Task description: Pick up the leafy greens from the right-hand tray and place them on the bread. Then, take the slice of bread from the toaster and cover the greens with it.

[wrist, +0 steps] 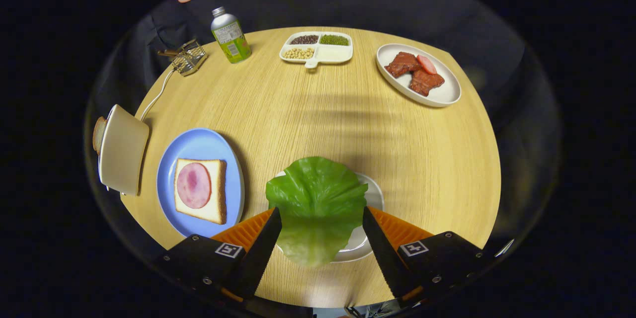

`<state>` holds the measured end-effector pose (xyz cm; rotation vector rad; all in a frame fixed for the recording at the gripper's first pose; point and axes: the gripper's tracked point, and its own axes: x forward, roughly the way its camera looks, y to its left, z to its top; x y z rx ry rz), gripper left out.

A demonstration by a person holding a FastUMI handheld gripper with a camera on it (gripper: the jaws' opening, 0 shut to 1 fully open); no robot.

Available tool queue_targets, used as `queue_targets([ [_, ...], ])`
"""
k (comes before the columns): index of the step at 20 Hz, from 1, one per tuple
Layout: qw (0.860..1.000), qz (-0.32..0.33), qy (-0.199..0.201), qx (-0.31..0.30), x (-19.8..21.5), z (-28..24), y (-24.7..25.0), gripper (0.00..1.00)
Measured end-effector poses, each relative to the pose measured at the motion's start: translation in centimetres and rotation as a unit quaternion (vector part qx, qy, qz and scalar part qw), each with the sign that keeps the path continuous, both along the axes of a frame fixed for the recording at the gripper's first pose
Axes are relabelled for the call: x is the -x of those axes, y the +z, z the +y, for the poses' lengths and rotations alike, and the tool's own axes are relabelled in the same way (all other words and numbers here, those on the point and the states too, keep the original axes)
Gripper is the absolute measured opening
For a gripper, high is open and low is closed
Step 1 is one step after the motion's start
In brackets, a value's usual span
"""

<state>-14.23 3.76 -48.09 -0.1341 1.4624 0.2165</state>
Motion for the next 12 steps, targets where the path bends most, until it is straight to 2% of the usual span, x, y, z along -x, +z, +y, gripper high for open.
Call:
queue_targets([
  [9, 0.998, 0.046, 0.011, 0.050, 1.2, -0.6, -3.2, 0.96],
  [12, 0.998, 0.054, -0.002, 0.045, 1.1, -0.3, -3.2, 0.91],
])
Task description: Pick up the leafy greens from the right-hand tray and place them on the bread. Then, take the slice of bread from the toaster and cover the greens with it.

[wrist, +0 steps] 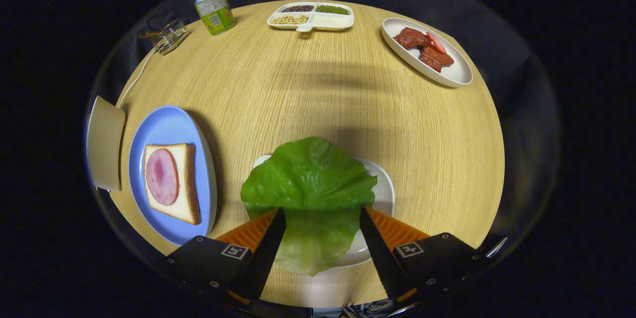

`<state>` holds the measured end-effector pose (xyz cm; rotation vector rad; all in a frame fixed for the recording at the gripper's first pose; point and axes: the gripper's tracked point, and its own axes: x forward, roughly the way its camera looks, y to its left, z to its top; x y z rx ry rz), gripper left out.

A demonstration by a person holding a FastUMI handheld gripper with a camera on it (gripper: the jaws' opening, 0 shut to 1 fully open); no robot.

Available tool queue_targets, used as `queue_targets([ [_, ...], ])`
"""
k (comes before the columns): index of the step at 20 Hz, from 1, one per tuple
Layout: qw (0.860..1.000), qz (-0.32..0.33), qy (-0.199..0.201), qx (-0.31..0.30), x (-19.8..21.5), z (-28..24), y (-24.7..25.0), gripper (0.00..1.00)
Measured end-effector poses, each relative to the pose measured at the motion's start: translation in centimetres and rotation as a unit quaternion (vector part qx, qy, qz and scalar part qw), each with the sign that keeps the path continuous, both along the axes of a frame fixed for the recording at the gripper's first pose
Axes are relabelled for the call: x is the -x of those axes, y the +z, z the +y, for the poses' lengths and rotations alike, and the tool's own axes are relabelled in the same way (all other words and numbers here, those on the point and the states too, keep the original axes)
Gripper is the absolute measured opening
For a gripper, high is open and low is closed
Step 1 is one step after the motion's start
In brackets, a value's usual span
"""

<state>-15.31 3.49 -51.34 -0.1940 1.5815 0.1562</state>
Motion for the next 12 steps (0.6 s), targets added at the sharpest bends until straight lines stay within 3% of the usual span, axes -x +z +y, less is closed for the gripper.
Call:
queue_targets([
  [3, 0.999, 0.017, -0.032, -0.008, 0.17, 0.04, -0.24, 0.81],
  [6, 0.999, 0.018, -0.031, -0.008, 0.09, 0.13, -0.02, 0.76],
  [12, 0.999, 0.008, -0.029, -0.012, 0.00, 0.56, -0.07, 0.34],
])
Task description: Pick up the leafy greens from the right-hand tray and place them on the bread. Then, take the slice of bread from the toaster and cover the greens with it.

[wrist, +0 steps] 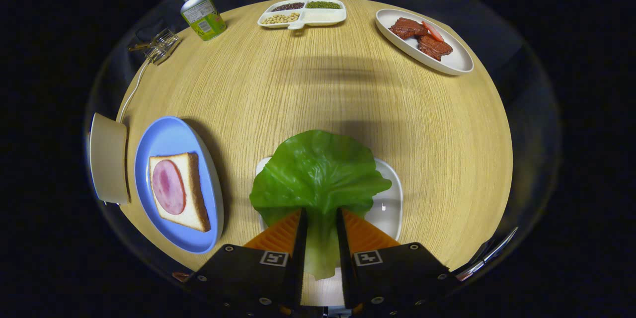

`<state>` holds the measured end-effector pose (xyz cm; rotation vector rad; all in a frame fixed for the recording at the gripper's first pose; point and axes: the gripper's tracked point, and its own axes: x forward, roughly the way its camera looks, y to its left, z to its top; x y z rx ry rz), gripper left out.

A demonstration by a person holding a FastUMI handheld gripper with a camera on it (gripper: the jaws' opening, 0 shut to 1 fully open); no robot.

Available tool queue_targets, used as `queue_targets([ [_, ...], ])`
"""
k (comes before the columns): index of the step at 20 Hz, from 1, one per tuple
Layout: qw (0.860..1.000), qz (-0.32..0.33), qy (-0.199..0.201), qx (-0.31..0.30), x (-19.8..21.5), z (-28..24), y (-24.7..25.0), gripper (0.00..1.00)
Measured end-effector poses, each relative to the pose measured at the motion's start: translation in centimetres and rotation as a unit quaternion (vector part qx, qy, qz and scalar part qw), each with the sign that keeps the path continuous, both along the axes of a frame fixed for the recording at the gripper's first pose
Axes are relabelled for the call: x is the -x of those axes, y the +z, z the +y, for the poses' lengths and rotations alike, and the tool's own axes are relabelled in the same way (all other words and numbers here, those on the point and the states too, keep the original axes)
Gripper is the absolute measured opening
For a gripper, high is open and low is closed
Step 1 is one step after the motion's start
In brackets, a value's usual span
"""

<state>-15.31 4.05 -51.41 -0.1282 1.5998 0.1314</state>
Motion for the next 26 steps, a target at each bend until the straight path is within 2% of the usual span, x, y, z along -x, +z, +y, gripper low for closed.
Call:
queue_targets([
  [1, 1.000, -0.002, -0.001, 0.000, 0.0, 0.0, -0.1, 0.25],
  [4, 1.000, -0.006, 0.002, -0.005, -0.2, 0.1, 0.1, 0.18],
  [7, 0.999, -0.009, -0.035, -0.002, -0.1, -0.2, 0.0, 0.06],
  [9, 0.999, -0.005, -0.049, -0.008, 0.0, -0.2, 0.3, 0.03],
  [12, 0.997, -0.040, -0.052, -0.028, -1.0, 0.6, 2.1, 0.02],
  [24, 0.993, -0.054, -0.036, -0.102, -1.3, 8.0, 8.6, 0.02],
  [26, 0.989, -0.051, -0.032, -0.132, -1.1, 10.4, 9.3, 0.02],
])
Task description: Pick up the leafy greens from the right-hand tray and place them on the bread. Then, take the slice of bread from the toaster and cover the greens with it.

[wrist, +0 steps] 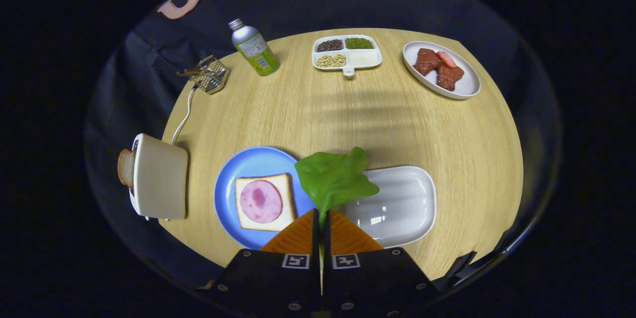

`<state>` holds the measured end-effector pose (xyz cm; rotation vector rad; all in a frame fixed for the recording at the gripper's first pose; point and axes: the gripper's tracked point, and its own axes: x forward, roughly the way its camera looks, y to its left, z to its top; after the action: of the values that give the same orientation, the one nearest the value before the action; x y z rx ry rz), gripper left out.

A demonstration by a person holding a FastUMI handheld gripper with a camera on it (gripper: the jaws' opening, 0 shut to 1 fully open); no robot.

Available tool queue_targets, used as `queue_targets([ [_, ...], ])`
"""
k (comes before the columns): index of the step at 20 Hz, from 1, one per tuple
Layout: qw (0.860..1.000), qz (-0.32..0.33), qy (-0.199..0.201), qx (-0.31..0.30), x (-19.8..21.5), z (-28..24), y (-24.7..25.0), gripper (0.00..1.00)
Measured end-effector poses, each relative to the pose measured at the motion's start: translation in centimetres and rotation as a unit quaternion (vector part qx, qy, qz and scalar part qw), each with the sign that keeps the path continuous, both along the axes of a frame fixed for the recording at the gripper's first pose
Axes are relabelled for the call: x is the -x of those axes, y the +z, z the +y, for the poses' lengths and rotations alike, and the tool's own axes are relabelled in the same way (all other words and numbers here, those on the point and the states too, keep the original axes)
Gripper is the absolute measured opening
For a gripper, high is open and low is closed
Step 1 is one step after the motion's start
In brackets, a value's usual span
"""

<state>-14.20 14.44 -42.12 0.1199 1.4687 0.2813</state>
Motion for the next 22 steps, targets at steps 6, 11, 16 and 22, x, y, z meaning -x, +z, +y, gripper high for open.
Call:
queue_targets([
  [6, 0.999, -0.002, 0.051, -0.019, 0.8, 4.3, 0.7, 0.02],
  [11, 0.996, 0.004, 0.078, -0.032, 1.5, 7.4, 0.2, 0.02],
  [16, 0.994, 0.017, 0.098, -0.037, 2.1, 9.9, -0.8, 0.03],
  [22, 0.991, 0.027, 0.129, -0.020, 2.9, 11.0, -2.2, 0.03],
])
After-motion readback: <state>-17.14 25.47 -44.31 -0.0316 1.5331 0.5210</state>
